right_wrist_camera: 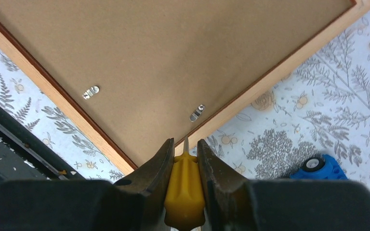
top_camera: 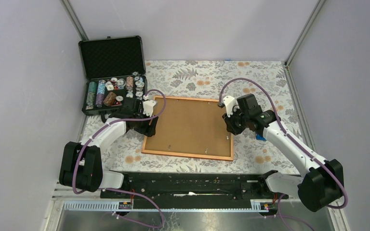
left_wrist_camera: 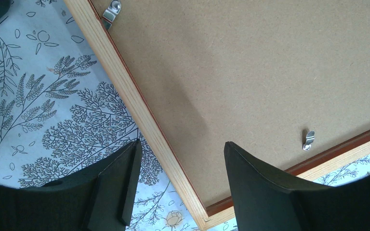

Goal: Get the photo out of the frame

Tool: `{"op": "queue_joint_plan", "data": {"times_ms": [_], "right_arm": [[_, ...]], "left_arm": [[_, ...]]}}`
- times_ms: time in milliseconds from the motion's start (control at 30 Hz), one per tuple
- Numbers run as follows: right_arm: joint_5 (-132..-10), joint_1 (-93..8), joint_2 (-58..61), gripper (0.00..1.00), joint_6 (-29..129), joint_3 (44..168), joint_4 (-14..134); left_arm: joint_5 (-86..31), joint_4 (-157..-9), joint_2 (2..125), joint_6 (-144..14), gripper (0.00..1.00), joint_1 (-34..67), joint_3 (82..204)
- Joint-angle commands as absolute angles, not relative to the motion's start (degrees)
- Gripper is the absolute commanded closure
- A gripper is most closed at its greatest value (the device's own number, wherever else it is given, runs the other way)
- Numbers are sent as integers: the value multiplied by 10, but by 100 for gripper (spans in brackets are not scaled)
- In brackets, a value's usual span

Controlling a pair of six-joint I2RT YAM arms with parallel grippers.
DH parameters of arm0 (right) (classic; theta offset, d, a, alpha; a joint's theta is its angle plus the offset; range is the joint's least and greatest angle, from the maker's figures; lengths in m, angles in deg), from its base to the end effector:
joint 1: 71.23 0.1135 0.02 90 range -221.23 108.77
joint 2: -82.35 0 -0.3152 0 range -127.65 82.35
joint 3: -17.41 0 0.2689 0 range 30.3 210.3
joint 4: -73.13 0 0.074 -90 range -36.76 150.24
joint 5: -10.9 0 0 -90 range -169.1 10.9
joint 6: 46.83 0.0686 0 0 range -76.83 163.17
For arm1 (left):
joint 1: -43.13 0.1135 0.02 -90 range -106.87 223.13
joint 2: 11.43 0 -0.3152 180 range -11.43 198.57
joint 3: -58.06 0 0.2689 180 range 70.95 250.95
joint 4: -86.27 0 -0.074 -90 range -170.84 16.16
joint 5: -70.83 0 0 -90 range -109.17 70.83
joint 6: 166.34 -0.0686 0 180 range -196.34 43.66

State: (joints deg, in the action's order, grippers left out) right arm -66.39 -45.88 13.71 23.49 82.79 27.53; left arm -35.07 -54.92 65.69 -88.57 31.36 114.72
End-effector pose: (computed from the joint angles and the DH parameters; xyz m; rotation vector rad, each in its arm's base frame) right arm 0.2343 0.1277 0.2856 -1.0191 2.1947 0.3138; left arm 0.2636 -0.0741 0.2065 0.6340 2.5058 -0.3578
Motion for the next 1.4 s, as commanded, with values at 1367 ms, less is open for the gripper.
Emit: {"op": "queue_joint_plan", "data": {"times_ms": [1367], "right_arm": [[-637, -457, 107, 100, 292, 785, 350]], "left_arm": [[-359, -573, 646, -895, 31, 315, 1148]]}}
